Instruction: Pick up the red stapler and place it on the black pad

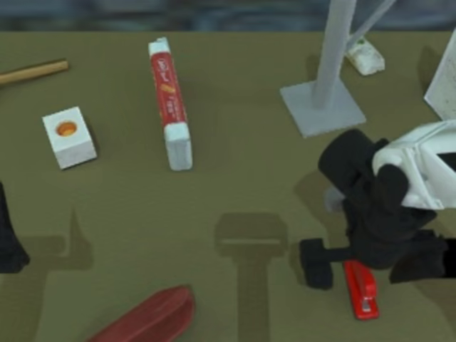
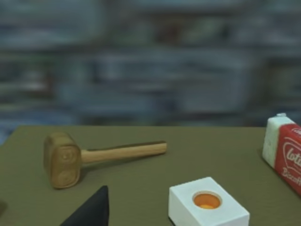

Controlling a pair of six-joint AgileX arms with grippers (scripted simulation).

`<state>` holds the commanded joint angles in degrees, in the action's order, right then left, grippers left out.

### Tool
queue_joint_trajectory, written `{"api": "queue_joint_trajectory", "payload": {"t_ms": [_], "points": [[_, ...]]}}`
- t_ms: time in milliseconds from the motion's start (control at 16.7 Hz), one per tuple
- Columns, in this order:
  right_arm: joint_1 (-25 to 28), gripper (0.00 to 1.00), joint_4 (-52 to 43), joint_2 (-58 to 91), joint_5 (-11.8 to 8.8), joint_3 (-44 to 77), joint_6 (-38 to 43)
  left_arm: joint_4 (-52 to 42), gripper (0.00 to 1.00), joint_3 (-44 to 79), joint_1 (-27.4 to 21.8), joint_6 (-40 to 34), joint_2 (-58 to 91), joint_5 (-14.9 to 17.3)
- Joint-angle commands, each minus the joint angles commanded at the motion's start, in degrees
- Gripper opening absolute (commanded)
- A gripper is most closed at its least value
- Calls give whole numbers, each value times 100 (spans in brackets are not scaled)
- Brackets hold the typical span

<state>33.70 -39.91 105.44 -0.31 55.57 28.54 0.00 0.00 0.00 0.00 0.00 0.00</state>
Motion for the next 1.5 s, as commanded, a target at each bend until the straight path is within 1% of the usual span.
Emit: {"api": "queue_joint_trajectory", "payload": {"t_ms": [660, 720, 1260, 1380, 1500], "points": [[0, 2, 0, 0, 0, 0, 0, 0, 100, 0, 0, 0, 0, 0], [0, 0, 0, 0, 0, 0, 0, 0, 100, 0, 0, 0, 0, 0], [-8, 0, -17, -16, 3, 14, 4, 0, 100, 0, 0, 0, 0, 0], [3, 0, -231, -84, 3, 162, 6, 0, 100, 0, 0, 0, 0, 0], [9, 0, -652, -235, 4, 414, 8, 0, 100, 0, 0, 0, 0, 0]]}}
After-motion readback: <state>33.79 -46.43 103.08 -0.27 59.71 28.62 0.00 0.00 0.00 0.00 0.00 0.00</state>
